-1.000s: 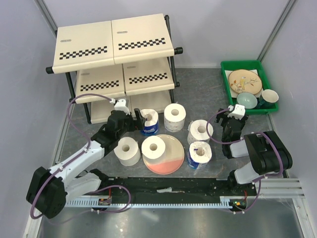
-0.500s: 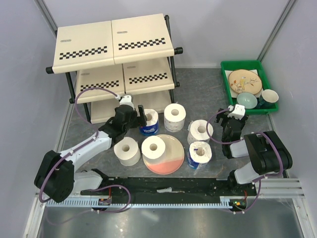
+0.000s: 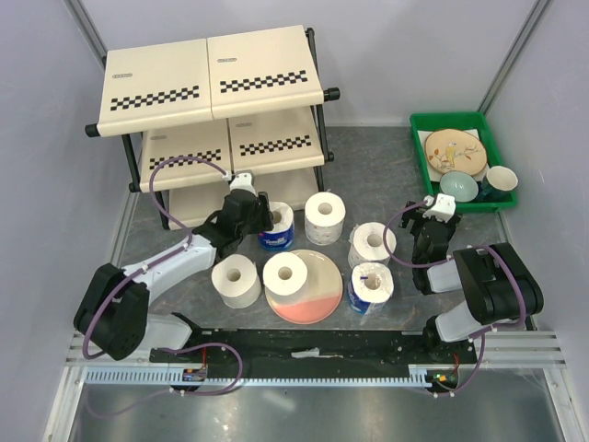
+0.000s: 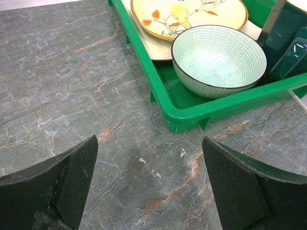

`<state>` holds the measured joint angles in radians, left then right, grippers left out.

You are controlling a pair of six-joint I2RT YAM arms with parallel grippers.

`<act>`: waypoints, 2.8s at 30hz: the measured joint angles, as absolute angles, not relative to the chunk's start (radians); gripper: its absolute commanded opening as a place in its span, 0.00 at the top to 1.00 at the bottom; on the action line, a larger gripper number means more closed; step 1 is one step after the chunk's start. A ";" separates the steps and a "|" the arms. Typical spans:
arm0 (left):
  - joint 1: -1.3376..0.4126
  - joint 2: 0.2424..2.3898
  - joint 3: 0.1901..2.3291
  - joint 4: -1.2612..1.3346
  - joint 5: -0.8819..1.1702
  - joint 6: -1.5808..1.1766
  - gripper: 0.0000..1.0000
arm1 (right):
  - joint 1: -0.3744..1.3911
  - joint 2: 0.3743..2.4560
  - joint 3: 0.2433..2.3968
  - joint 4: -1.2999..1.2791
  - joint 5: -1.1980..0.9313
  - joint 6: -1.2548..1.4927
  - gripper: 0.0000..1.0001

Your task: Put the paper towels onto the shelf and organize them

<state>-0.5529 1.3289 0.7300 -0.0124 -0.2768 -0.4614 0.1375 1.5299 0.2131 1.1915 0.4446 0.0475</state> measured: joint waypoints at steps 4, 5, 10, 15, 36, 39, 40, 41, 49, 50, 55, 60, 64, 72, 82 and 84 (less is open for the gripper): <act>-0.558 1.351 0.738 -0.005 -0.270 -0.463 0.42 | 0.138 1.530 0.213 1.192 0.444 0.047 0.02; -0.559 1.353 0.738 -0.002 -0.268 -0.463 0.49 | 0.138 1.530 0.213 1.192 0.444 0.047 0.02; -0.559 1.355 0.741 0.001 -0.258 -0.465 0.70 | 0.138 1.530 0.213 1.192 0.444 0.047 0.02; -0.563 1.347 0.754 -0.036 -0.260 -0.464 0.72 | 0.138 1.530 0.213 1.192 0.444 0.047 0.02; -0.574 0.846 1.029 -0.289 -0.126 -0.438 0.76 | 0.138 1.530 0.213 1.192 0.444 0.047 0.02; -0.574 0.837 1.113 -0.292 -0.101 -0.429 0.76 | 0.138 1.530 0.213 1.192 0.444 0.047 0.02; -0.574 0.838 1.145 -0.297 -0.094 -0.424 0.76 | 0.138 1.530 0.213 1.192 0.444 0.047 0.02; -0.574 0.839 1.176 -0.298 -0.091 -0.417 0.75 | 0.138 1.530 0.213 1.192 0.444 0.047 0.02; -0.574 0.974 1.510 -0.310 -0.090 -0.317 0.72 | 0.138 1.530 0.213 1.192 0.444 0.047 0.02; -0.574 1.006 1.560 -0.317 -0.092 -0.303 0.72 | 0.138 1.530 0.213 1.192 0.444 0.047 0.02; -0.574 1.160 1.778 -0.351 -0.102 -0.235 0.71 | 0.138 1.530 0.213 1.192 0.444 0.047 0.02; -0.574 1.299 1.940 -0.407 -0.161 -0.154 0.67 | 0.138 1.530 0.213 1.192 0.444 0.047 0.02; -0.574 1.386 2.048 -0.434 -0.227 -0.092 0.67 | 0.138 1.530 0.213 1.192 0.444 0.047 0.02; -0.567 1.492 2.178 -0.448 -0.345 0.008 0.66 | 0.138 1.530 0.213 1.192 0.445 0.047 0.02; -0.426 1.514 2.219 -0.540 -0.360 -0.006 0.66 | 0.138 1.530 0.213 1.192 0.444 0.047 0.02; -0.397 1.516 2.219 -0.546 -0.342 -0.019 0.66 | 0.138 1.530 0.213 1.192 0.445 0.047 0.02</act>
